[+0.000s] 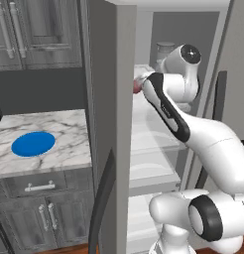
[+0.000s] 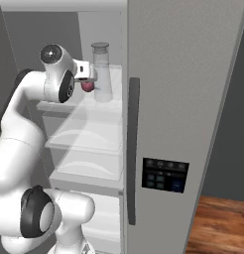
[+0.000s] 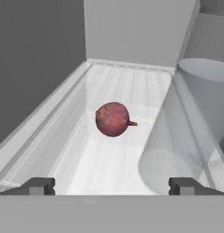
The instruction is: Pick onion from the fridge and place it on the plate on the counter.
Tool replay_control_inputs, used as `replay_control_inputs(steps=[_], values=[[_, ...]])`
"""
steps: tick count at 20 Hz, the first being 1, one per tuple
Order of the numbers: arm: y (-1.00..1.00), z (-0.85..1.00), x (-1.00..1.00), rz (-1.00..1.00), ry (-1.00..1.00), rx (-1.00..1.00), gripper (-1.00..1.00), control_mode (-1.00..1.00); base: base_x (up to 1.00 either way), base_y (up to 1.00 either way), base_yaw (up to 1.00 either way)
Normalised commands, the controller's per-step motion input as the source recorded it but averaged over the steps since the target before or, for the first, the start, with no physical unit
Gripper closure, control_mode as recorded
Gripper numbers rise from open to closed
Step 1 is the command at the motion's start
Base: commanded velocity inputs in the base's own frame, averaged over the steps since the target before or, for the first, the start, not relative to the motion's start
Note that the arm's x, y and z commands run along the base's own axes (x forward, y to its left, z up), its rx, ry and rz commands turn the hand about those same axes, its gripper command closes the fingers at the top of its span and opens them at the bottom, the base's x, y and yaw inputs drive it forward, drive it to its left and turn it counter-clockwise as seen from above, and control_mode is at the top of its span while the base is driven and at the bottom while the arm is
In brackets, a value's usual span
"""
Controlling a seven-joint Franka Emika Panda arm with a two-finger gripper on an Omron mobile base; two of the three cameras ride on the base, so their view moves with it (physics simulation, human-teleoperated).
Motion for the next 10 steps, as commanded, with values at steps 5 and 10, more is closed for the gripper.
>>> replay_control_inputs(steps=[5, 10], values=[[0.24, 0.00, 0.18, -0.07, 0.13, 0.00, -1.00, -1.00, 0.00, 0.00, 0.00], [0.27, 0.00, 0.09, -0.10, 0.09, 0.00, -1.00, -1.00, 0.00, 0.00, 0.00]])
